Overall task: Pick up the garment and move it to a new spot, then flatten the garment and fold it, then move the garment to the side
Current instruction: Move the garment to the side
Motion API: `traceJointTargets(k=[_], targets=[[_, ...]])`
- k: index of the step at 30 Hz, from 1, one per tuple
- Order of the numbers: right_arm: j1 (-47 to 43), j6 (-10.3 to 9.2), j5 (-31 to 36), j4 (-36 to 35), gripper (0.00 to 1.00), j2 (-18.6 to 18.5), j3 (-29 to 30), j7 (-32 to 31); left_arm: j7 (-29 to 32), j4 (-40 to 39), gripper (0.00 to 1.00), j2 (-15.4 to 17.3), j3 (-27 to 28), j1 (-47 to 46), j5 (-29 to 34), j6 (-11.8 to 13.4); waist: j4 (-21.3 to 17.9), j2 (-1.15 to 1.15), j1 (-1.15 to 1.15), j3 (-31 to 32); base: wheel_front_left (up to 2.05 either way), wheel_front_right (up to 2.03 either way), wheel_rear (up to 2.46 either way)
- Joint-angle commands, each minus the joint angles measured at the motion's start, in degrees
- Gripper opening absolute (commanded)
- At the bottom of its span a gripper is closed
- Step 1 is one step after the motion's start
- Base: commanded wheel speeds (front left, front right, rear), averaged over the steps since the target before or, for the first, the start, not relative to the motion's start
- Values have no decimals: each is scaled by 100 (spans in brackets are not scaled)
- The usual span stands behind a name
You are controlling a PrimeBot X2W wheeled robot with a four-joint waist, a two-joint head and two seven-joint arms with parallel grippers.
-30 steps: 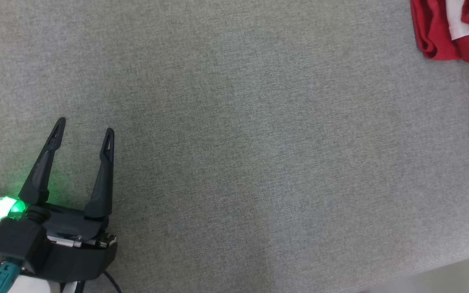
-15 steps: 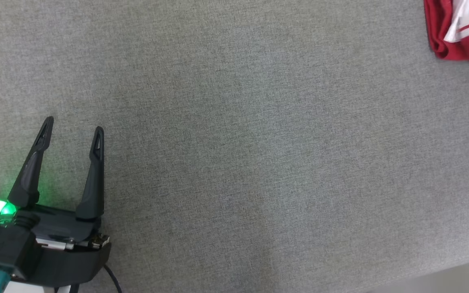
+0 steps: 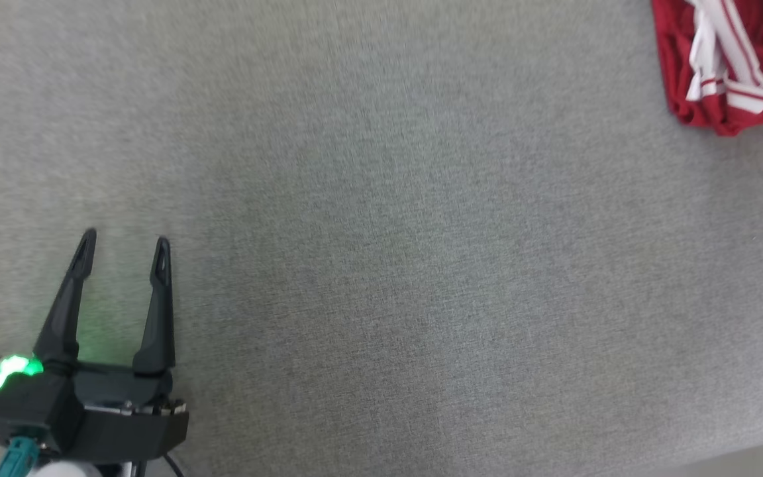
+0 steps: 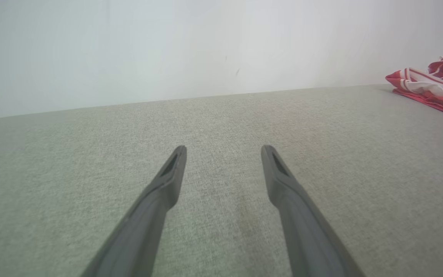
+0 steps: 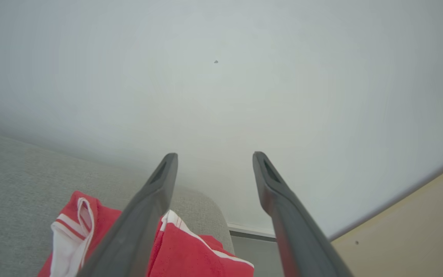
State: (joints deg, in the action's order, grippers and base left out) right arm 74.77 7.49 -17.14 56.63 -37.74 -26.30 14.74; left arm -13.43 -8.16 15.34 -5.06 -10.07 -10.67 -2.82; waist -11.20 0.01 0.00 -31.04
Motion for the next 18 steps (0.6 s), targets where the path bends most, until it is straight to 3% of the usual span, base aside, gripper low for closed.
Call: traceJointTargets(k=[1,9,18], targets=[[-192,-5,-61,-127,100,70,82,43,-49,61,100,-39,33,123,-65,34,117,-1,0,337,0,0,0],[-1679,-5,111,-1794,100,770,991,44,-163,456,100,-198,274,553,-251,149,214,-1,0,1181,0,0,0],[-3068,-5,181,-2828,100,1177,1500,45,-182,700,100,-378,333,810,-300,102,384,-1,0,1778,0,0,0]])
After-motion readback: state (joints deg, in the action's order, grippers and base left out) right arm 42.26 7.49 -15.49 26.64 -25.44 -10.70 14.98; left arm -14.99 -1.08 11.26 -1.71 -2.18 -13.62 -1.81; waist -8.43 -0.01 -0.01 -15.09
